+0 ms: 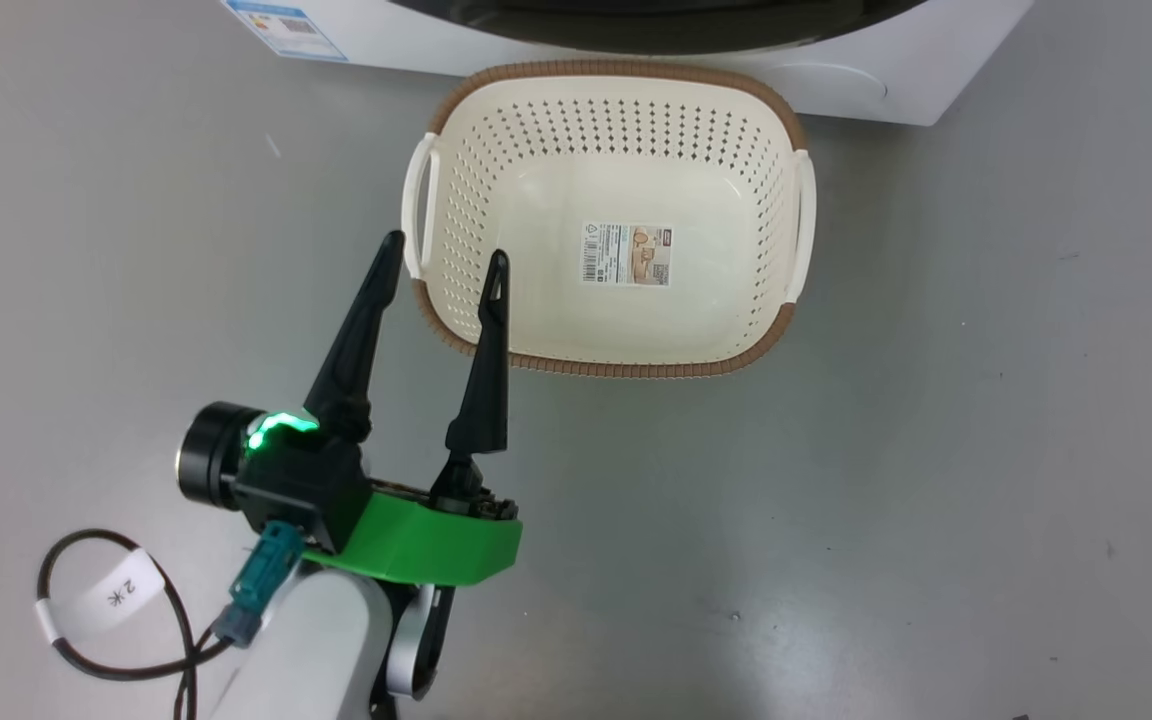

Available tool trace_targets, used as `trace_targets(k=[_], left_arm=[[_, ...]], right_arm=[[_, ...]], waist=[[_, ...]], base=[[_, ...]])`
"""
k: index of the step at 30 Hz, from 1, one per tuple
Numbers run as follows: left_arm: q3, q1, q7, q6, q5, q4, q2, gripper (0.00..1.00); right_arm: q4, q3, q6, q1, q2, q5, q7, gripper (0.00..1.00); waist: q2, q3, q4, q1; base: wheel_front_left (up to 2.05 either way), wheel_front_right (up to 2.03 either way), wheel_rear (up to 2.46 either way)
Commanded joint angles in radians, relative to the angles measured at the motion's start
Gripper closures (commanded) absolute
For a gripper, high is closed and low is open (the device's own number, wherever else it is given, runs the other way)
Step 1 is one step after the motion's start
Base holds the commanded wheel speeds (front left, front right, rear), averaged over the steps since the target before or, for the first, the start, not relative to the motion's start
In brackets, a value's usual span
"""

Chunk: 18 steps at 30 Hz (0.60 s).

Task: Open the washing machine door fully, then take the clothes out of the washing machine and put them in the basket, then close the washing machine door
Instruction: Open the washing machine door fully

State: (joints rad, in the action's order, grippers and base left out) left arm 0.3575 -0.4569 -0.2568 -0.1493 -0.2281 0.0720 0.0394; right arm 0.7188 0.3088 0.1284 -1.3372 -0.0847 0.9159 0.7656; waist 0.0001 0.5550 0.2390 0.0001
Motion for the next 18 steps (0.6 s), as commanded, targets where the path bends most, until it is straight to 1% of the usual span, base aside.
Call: trace_targets(k=[1, 10, 18], left_arm=[[-0.03, -0.01, -0.005, 0.002, 0.01, -0.019, 0.012, 0.0], [-0.04, -0.002, -0.005, 0.005, 0.014, -0.018, 0.012, 0.0], [-0.051, 0.009, -0.005, 0.005, 0.019, -0.016, 0.011, 0.0]], right_arm=[[-0.025, -0.023, 0.002, -0.031, 0.034, 0.018, 0.024, 1.0], [-0.047, -0.074, 0.002, -0.005, 0.034, 0.048, 0.073, 1.0], [-0.091, -0.092, 0.002, 0.051, 0.034, 0.053, 0.11, 1.0]], waist=[[-0.0001, -0.005, -0.001, 0.0], [-0.0001, -0.022, -0.01, 0.0], [-0.0001, -0.05, -0.02, 0.0]], base=[[0.0, 0.0, 0.0], [0.0, 0.0, 0.0], [0.0, 0.0, 0.0]])
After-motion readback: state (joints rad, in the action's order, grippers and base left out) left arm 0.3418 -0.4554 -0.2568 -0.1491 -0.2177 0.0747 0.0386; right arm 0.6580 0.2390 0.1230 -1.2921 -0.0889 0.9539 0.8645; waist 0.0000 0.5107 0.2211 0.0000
